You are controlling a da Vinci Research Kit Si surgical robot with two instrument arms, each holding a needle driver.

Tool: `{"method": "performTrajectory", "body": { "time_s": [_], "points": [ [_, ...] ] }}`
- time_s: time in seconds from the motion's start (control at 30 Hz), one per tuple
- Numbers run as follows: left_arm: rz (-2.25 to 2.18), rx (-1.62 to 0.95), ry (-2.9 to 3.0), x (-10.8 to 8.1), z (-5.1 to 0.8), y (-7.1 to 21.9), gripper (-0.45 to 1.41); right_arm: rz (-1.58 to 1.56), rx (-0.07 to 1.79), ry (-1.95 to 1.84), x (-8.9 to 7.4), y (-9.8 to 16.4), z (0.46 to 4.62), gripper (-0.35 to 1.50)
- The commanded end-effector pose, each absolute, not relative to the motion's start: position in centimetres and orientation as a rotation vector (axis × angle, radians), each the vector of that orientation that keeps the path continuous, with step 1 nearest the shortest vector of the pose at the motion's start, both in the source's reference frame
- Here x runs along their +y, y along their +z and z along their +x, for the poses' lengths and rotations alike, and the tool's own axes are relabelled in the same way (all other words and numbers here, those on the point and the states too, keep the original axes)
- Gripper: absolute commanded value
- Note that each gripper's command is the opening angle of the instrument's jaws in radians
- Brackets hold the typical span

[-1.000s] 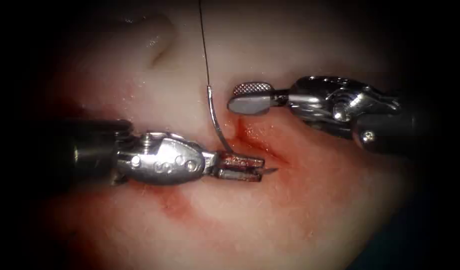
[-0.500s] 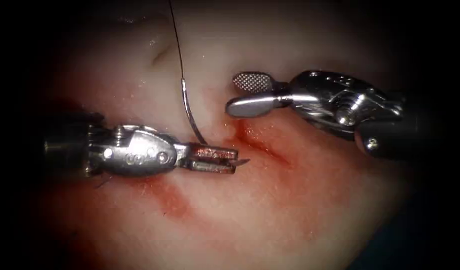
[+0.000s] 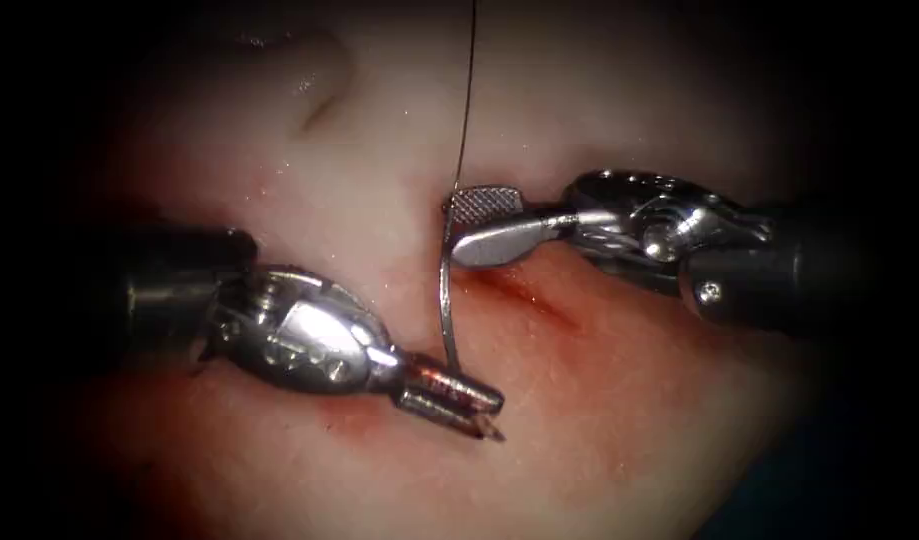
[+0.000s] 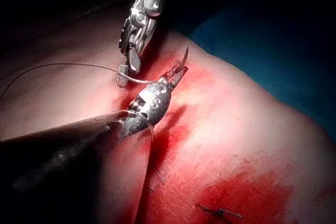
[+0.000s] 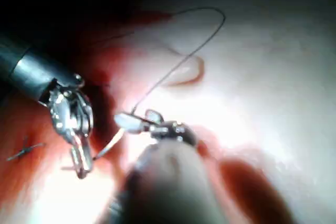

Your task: Wound Closure

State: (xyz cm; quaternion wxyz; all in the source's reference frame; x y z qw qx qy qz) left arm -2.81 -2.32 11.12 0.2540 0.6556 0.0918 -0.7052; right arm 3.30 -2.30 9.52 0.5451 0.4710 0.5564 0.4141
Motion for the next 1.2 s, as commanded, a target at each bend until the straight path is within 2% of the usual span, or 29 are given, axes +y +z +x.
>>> {"method": "performTrajectory", "body": {
  "time_s": [0.03, 0.23, 0.5, 1.2],
  "points": [
    [1.78, 0.234, -1.924, -2.31, -2.84, 11.18, -0.45, 1.108, 1.321, 0.989, -2.28, 9.58, 3.33, 0.81],
    [1.762, 0.18, -1.922, -2.29, -2.76, 11.18, -0.45, 1.111, 1.296, 1.01, -2.29, 9.63, 3.27, 0.81],
    [1.754, 0.157, -1.907, -2.3, -2.76, 11.19, -0.45, 1.22, 1.311, 1.012, -2.43, 9.58, 3.42, 0.83],
    [1.714, 0.099, -1.872, -2.32, -2.77, 11.22, -0.45, 1.257, 1.328, 1.022, -2.53, 9.53, 3.63, 0.81]
  ]
}}
